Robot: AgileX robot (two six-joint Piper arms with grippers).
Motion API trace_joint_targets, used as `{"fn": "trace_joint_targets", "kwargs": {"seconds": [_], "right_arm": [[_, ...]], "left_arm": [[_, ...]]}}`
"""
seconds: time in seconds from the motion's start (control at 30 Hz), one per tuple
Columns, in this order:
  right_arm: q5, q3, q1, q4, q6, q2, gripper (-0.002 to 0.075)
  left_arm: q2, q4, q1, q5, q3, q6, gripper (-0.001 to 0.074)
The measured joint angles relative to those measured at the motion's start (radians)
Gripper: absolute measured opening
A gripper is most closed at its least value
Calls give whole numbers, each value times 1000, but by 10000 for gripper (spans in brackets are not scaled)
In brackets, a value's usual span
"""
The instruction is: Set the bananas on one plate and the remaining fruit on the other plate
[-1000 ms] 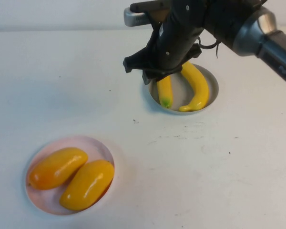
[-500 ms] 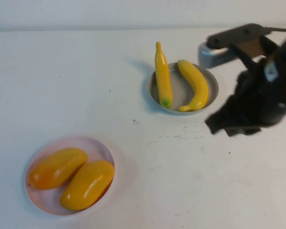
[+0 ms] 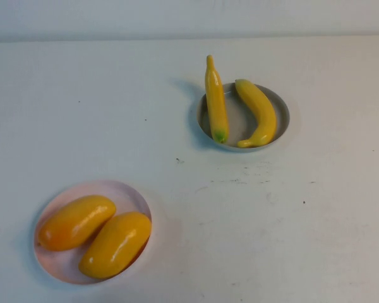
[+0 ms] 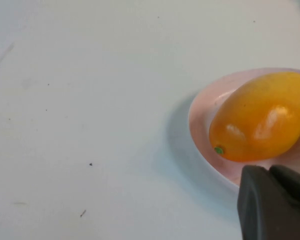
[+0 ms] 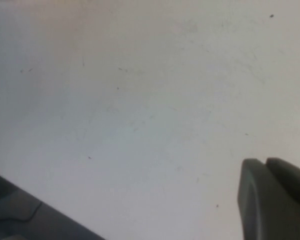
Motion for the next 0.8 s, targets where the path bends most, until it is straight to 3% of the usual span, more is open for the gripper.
{"fn": "trace_joint_targets", "kwargs": {"seconds": [0.13,0.27,0.33,0.53,0.7,0.8], "right_arm": [[-47,101,0,-55,-5,-112,-15],[-266,281,-30,-123,-6,-215,-15],[-391,391,-100,-128,-6,-263,-15],[-845,771,-437,-105,-9,-435,-15],[-1168,986,-605,-83,-9,-595,-15],[-1220,1044,-640,-83,-9,-693,-15]], "left_arm": [[0,0,0,0,0,0,-4],[0,0,0,0,0,0,-4],[0,0,0,0,0,0,-4],[0,0,0,0,0,0,-4],[0,0,0,0,0,0,-4],[0,0,0,0,0,0,-4]]}}
